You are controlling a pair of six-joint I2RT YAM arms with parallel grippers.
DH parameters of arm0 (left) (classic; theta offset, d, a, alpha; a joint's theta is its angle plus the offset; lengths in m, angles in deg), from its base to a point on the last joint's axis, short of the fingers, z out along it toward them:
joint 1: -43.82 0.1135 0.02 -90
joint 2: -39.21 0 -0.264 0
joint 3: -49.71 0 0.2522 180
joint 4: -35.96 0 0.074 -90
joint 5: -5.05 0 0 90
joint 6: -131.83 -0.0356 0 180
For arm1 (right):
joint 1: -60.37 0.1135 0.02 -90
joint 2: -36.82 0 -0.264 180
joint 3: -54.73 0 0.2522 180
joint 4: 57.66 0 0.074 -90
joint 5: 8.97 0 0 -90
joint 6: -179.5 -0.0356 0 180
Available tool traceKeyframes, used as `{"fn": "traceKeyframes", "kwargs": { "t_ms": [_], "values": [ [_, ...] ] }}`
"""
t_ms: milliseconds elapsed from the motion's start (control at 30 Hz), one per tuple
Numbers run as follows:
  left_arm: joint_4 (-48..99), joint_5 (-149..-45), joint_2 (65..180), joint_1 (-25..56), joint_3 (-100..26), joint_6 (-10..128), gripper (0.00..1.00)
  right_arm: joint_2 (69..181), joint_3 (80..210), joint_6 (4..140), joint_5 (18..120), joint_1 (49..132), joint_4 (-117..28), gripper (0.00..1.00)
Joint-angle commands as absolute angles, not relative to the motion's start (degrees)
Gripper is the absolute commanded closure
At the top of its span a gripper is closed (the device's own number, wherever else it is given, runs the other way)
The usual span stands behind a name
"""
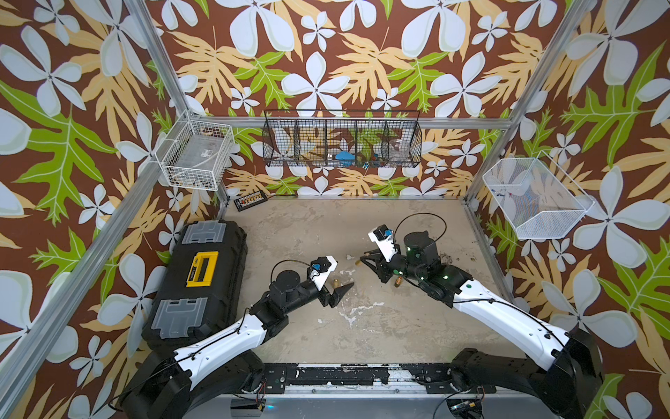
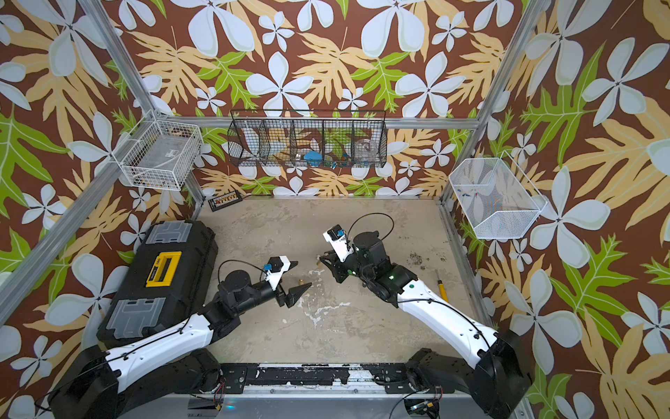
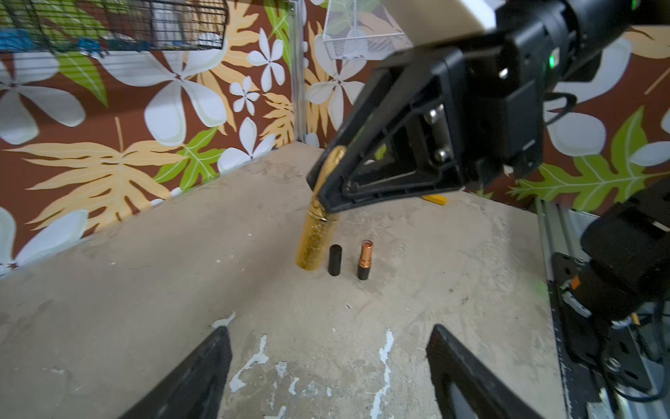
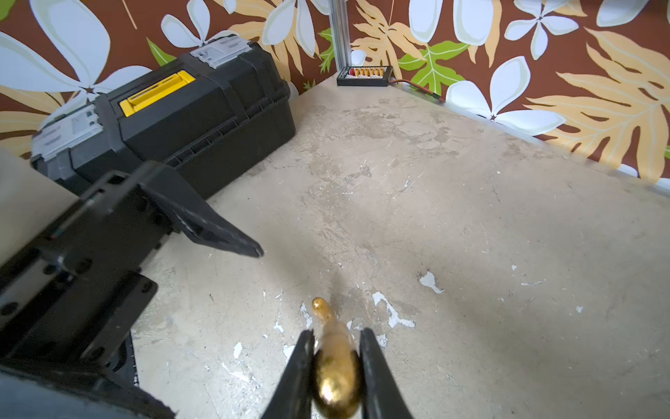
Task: Open the lipstick cap
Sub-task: Pick up the lipstick at the center of the board, then open the cover of the lipstick.
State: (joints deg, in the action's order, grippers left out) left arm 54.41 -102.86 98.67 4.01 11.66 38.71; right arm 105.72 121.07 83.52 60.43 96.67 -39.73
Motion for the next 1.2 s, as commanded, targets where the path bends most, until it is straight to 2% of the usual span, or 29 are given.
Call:
{"fn": "traceKeyframes", "kwargs": {
  "t_ms": [0,167,467,667,833,1167],
  "values": [
    [55.69,-108.31,99.98,4.0,10.46,37.11,0.16,104.57,121.2,83.95,56.82,96.75,-38.9,0.8],
    [55.85,-108.57,101.17,4.0,9.77,36.03,0.19,103.7,120.67,84.77,52.07,97.19,-38.11,0.8],
    [55.21,-111.03,103.79,4.0,8.32,35.88,0.33,104.58,121.77,86.73,46.07,98.56,-35.51,0.8],
    [54.2,-111.66,104.09,4.05,7.65,35.42,0.41,104.8,122.15,87.34,45.17,99.05,-34.47,0.8],
    [54.25,-112.01,103.79,4.08,7.65,35.2,0.51,105.43,122.89,88.19,45.23,99.49,-33.18,0.8],
    [54.1,-113.04,103.06,4.0,7.72,34.8,0.62,106.06,123.17,88.16,45.34,99.79,-33.2,0.79]
  ]
}}
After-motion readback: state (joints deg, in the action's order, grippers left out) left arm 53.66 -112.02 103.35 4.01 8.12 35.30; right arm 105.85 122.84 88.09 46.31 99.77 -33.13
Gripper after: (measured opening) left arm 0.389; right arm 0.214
